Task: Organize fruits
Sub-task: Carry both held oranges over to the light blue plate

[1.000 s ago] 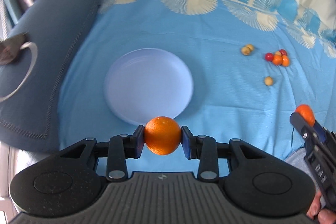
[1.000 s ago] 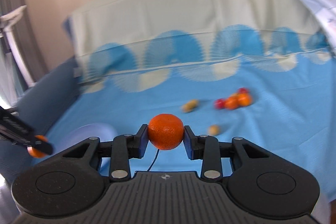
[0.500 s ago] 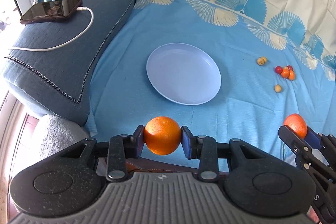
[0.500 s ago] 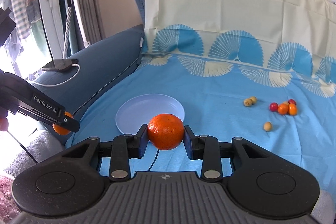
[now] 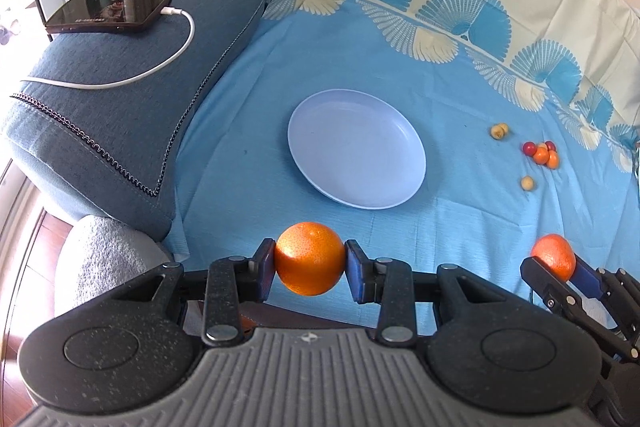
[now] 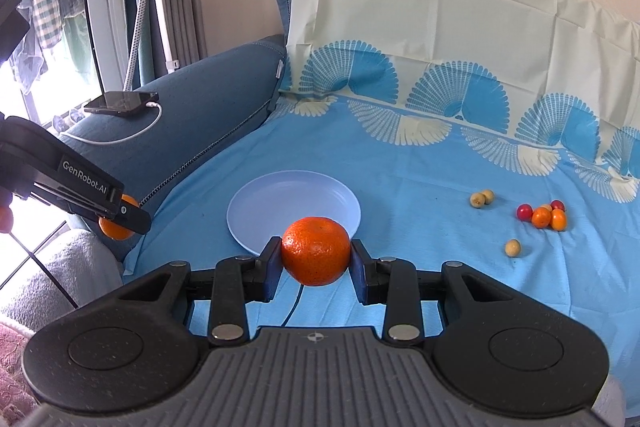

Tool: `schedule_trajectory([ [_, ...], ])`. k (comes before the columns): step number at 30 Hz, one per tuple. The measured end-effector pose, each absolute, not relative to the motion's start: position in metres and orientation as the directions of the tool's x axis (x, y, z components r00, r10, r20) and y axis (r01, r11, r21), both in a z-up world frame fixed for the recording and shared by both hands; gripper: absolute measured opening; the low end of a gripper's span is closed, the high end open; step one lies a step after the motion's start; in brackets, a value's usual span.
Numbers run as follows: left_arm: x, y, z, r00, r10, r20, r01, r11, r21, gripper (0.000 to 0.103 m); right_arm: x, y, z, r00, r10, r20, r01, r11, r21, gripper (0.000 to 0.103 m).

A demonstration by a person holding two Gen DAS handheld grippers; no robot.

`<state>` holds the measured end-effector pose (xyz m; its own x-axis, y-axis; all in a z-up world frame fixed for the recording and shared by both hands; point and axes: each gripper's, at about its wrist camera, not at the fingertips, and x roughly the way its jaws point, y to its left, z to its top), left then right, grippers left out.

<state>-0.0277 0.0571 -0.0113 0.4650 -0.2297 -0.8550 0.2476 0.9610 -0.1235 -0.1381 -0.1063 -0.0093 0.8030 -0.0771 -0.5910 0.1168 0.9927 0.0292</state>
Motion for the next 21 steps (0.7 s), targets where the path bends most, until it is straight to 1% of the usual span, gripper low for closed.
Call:
schedule_trajectory([
  [12, -0.013, 0.057, -0.014, 0.458, -0.229, -0.859, 0.233, 0.963, -0.133, 0.041, -0.127, -0.111, -0.016, 0.786, -0.076, -0.614, 0.116, 0.993, 0.027, 0.037],
  [21, 0.015, 0.046, -0.013, 0.464, -0.23, -0.855, 0.233, 0.963, -0.133, 0.041, -0.106, -0.116, -0.022, 0.775, -0.059, -0.63, 0.114, 0.992, 0.048, 0.037],
])
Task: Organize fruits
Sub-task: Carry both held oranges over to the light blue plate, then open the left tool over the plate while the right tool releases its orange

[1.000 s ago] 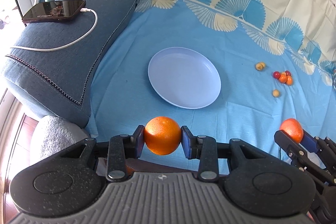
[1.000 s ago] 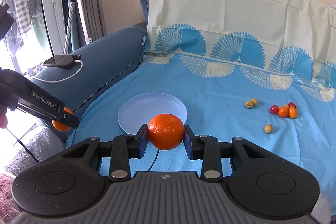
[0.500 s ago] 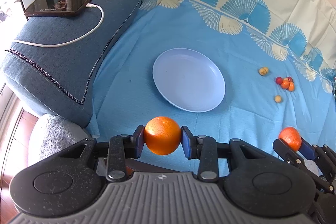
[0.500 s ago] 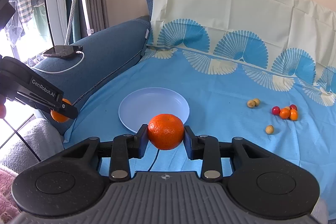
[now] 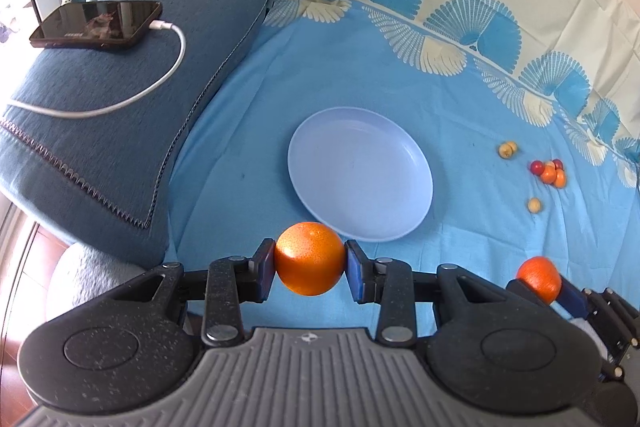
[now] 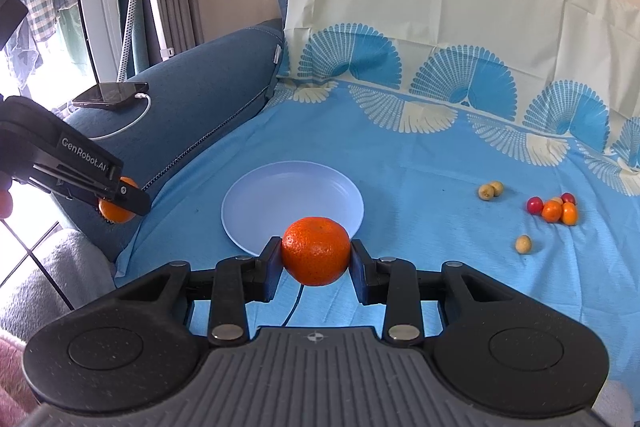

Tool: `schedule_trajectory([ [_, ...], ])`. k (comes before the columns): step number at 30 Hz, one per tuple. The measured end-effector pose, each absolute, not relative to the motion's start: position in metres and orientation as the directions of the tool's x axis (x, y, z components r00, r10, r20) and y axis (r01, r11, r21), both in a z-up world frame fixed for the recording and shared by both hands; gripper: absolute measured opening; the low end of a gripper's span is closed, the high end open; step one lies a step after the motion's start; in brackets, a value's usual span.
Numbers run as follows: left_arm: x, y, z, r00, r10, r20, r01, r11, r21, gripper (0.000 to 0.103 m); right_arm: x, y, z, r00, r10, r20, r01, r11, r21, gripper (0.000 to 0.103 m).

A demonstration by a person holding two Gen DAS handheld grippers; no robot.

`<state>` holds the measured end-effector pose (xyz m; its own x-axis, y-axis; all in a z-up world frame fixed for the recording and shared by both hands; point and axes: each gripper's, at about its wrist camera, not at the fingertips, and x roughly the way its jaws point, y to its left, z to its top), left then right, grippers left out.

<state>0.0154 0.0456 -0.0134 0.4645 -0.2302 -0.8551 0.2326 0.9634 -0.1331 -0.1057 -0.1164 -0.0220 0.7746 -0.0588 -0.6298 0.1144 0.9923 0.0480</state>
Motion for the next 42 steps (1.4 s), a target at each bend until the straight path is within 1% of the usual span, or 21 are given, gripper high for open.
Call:
schedule_trajectory([
  [7, 0.052, 0.029, -0.025, 0.462, -0.22, -0.859, 0.235, 0.965, -0.12, 0.041, -0.074, -0.117, -0.035, 0.762, -0.044, -0.647, 0.094, 0.995, 0.042, 0.037],
  [20, 0.115, -0.007, -0.069, 0.413, -0.176, -0.893, 0.264, 0.962, -0.067, 0.041, -0.002, -0.13, -0.073, 0.712, -0.035, -0.701, 0.101, 0.993, 0.054, 0.037],
  [28, 0.147, -0.026, -0.101, 0.397, -0.133, -0.908, 0.278, 0.96, -0.019, 0.04, 0.035, -0.127, -0.104, 0.671, -0.019, -0.741, 0.082, 0.995, 0.049, 0.037],
  [33, 0.161, -0.036, -0.116, 0.402, -0.094, -0.911, 0.294, 0.955, 0.031, 0.041, 0.048, -0.126, -0.119, 0.65, -0.026, -0.76, 0.072, 0.997, 0.028, 0.037],
  [34, 0.164, -0.037, -0.119, 0.402, -0.09, -0.911, 0.297, 0.954, 0.037, 0.042, 0.05, -0.126, -0.122, 0.646, -0.027, -0.763, 0.069, 0.997, 0.023, 0.037],
  [35, 0.166, -0.039, -0.121, 0.401, -0.09, -0.911, 0.302, 0.952, 0.039, 0.047, 0.053, -0.126, -0.124, 0.643, -0.029, -0.766, 0.069, 0.997, 0.02, 0.037],
  [36, 0.168, -0.04, -0.122, 0.401, -0.089, -0.912, 0.306, 0.951, 0.042, 0.07, 0.055, -0.127, -0.126, 0.642, -0.029, -0.766, 0.068, 0.997, 0.019, 0.037],
  [37, 0.17, -0.04, -0.121, 0.406, -0.087, -0.91, 0.307, 0.951, 0.046, 0.097, 0.057, -0.128, -0.127, 0.643, -0.027, -0.765, 0.066, 0.998, 0.02, 0.038],
  [38, 0.169, -0.039, -0.117, 0.427, -0.093, -0.9, 0.304, 0.952, 0.045, 0.102, 0.059, -0.128, -0.127, 0.647, -0.026, -0.762, 0.064, 0.998, 0.02, 0.041],
  [39, 0.166, -0.036, -0.11, 0.46, -0.11, -0.881, 0.3, 0.953, 0.037, 0.103, 0.06, -0.129, -0.125, 0.655, -0.027, -0.755, 0.062, 0.998, 0.018, 0.046],
  [41, 0.158, -0.033, -0.097, 0.493, -0.135, -0.859, 0.315, 0.948, 0.033, 0.103, 0.058, -0.13, -0.116, 0.685, -0.04, -0.727, 0.071, 0.997, 0.013, 0.081],
  [42, 0.154, -0.031, -0.091, 0.504, -0.137, -0.853, 0.32, 0.947, 0.037, 0.103, 0.056, -0.13, -0.111, 0.701, -0.056, -0.711, 0.083, 0.997, 0.004, 0.087],
])
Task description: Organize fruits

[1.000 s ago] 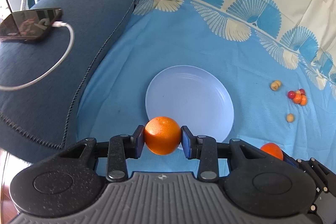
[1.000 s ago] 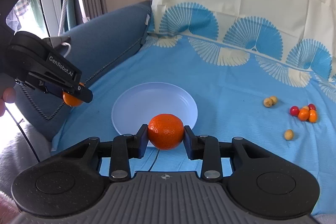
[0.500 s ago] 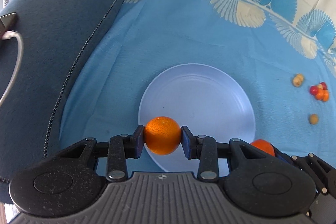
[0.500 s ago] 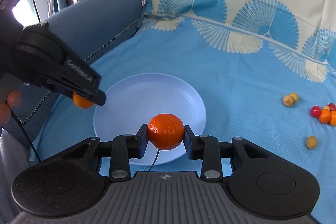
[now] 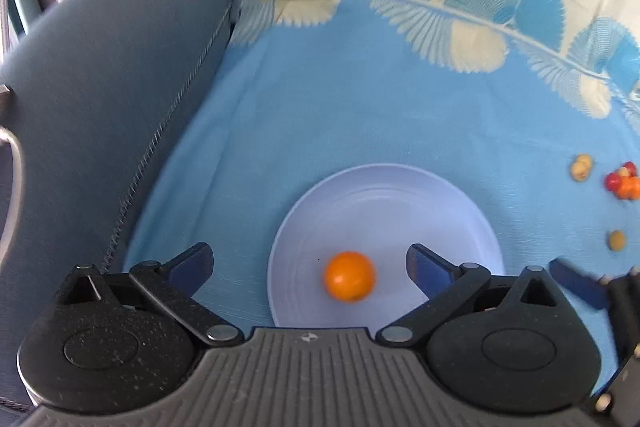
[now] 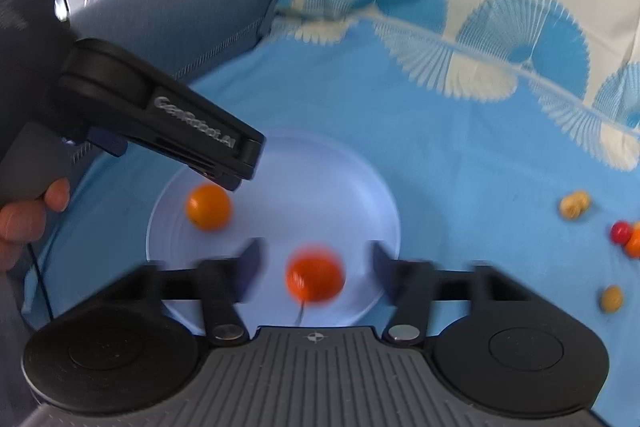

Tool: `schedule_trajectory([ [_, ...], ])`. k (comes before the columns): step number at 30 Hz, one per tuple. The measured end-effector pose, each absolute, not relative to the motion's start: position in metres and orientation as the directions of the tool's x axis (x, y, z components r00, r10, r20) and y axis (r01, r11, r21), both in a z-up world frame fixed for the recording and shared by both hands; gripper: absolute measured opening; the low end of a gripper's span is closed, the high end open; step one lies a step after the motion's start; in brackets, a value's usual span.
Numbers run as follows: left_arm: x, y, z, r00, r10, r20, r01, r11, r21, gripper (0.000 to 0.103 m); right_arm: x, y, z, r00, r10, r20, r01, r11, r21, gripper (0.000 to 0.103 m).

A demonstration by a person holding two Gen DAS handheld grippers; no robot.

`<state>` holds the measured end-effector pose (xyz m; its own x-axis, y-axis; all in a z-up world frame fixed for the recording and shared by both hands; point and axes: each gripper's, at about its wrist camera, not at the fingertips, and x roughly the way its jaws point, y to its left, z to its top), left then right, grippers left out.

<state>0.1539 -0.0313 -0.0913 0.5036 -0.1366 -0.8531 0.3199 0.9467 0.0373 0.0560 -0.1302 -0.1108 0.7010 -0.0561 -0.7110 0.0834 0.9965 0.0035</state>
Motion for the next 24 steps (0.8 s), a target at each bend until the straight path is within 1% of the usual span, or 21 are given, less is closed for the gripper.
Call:
schedule_trajectory([
  [1, 0.148, -0.028, -0.086, 0.516, -0.134, -0.846, 0.317, 0.947, 0.044, 0.103, 0.052, -0.13, -0.105, 0.711, -0.069, -0.699, 0.09, 0.996, -0.006, 0.091],
  [5, 0.116, -0.013, -0.072, 0.538, -0.107, -0.836, 0.291, 0.954, 0.065, 0.103, 0.026, -0.131, -0.086, 0.707, -0.067, -0.704, 0.095, 0.995, 0.0, 0.097],
  [9, 0.078, 0.008, -0.066, 0.516, -0.083, -0.853, 0.25, 0.967, 0.057, 0.103, -0.013, -0.12, -0.073, 0.688, -0.045, -0.724, 0.09, 0.996, 0.023, 0.098],
  [12, 0.052, 0.021, -0.059, 0.513, -0.057, -0.856, 0.229, 0.971, 0.073, 0.103, -0.04, -0.108, -0.063, 0.693, -0.049, -0.72, 0.086, 0.996, 0.016, 0.1],
  [18, 0.014, 0.034, -0.043, 0.547, -0.069, -0.834, 0.212, 0.975, 0.059, 0.103, -0.078, -0.095, -0.038, 0.753, -0.08, -0.653, 0.091, 0.996, -0.017, 0.102],
  [24, -0.017, 0.03, -0.023, 0.616, -0.087, -0.783, 0.236, 0.969, 0.077, 0.103, -0.11, -0.091, -0.018, 0.797, -0.105, -0.595, 0.111, 0.993, -0.027, 0.102],
])
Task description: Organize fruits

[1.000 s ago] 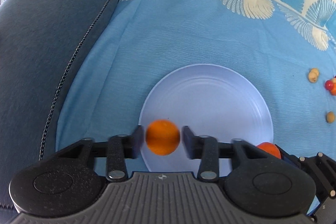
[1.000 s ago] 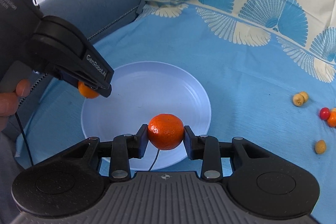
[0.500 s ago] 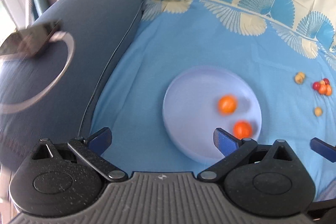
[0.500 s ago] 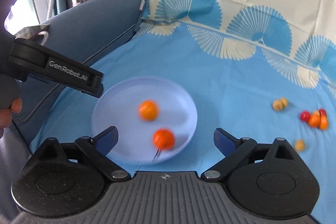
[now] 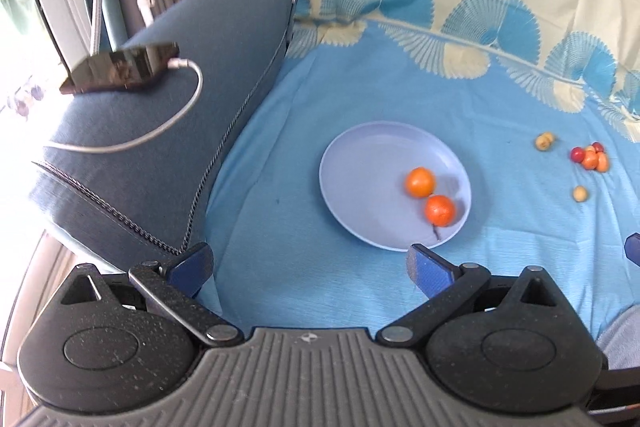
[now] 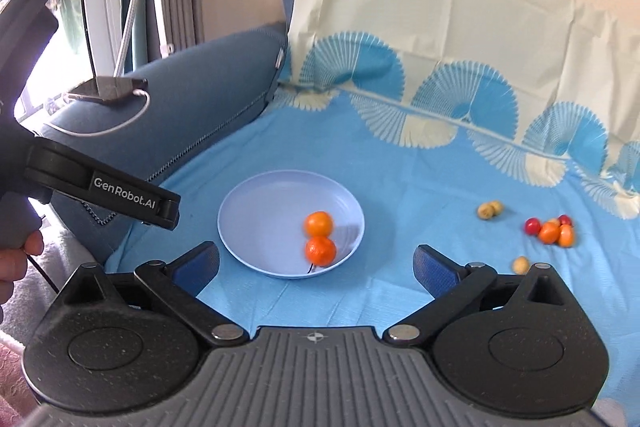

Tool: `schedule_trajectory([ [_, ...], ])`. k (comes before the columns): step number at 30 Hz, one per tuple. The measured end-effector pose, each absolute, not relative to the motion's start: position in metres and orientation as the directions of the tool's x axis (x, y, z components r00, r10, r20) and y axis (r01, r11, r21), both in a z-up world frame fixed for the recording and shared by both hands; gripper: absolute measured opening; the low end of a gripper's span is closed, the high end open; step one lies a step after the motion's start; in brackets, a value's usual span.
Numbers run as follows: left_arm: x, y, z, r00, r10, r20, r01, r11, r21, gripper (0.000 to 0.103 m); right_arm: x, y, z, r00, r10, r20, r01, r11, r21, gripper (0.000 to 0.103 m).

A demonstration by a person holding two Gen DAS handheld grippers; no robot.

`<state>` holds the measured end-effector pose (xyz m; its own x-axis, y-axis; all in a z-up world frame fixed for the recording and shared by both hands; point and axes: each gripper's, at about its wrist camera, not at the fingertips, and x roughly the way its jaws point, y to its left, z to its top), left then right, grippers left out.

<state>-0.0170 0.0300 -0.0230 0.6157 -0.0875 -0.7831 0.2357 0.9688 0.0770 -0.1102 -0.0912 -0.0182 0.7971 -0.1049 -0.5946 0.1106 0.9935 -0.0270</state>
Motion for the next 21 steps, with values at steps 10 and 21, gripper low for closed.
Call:
schedule_trajectory([
  [10, -0.05, 0.029, -0.003, 0.659, -0.092, -0.747, 0.247, 0.964, 0.099, 0.103, -0.146, -0.09, 0.001, 0.84, -0.115, -0.53, 0.132, 0.991, -0.006, 0.102],
  [21, -0.062, 0.036, 0.006, 0.682, -0.104, -0.724, 0.244, 0.966, 0.091, 0.103, -0.158, -0.082, 0.007, 0.855, -0.121, -0.505, 0.131, 0.991, -0.016, 0.102],
])
